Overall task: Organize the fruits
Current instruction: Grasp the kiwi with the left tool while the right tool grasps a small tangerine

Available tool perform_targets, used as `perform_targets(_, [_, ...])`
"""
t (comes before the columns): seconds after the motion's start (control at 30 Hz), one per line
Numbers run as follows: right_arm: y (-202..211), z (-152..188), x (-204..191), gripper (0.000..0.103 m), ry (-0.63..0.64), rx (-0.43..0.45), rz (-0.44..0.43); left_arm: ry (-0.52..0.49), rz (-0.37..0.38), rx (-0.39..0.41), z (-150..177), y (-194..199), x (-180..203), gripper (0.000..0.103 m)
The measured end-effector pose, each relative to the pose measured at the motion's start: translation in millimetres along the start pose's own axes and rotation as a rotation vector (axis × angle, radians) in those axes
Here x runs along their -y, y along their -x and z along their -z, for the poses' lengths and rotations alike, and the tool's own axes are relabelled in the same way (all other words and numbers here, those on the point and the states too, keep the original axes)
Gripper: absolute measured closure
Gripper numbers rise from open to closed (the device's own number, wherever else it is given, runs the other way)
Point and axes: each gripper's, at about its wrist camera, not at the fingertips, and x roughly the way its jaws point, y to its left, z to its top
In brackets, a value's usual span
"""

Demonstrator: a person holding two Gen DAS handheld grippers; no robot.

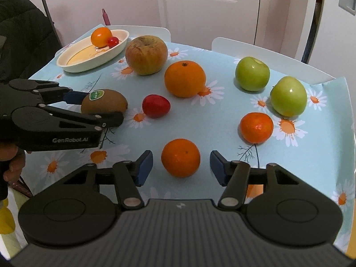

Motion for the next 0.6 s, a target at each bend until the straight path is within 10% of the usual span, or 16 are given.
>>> perform_targets(0.2, [-2, -1, -1, 0.05, 0.001, -0.006, 0.004, 0.012, 0.002, -0.005, 3, 5, -2, 0.041])
perform_targets(0.6, [1, -4, -5, 0.051, 0.015, 0.008, 0.004, 0.036, -0.004, 0.006, 5, 19, -5, 0.042])
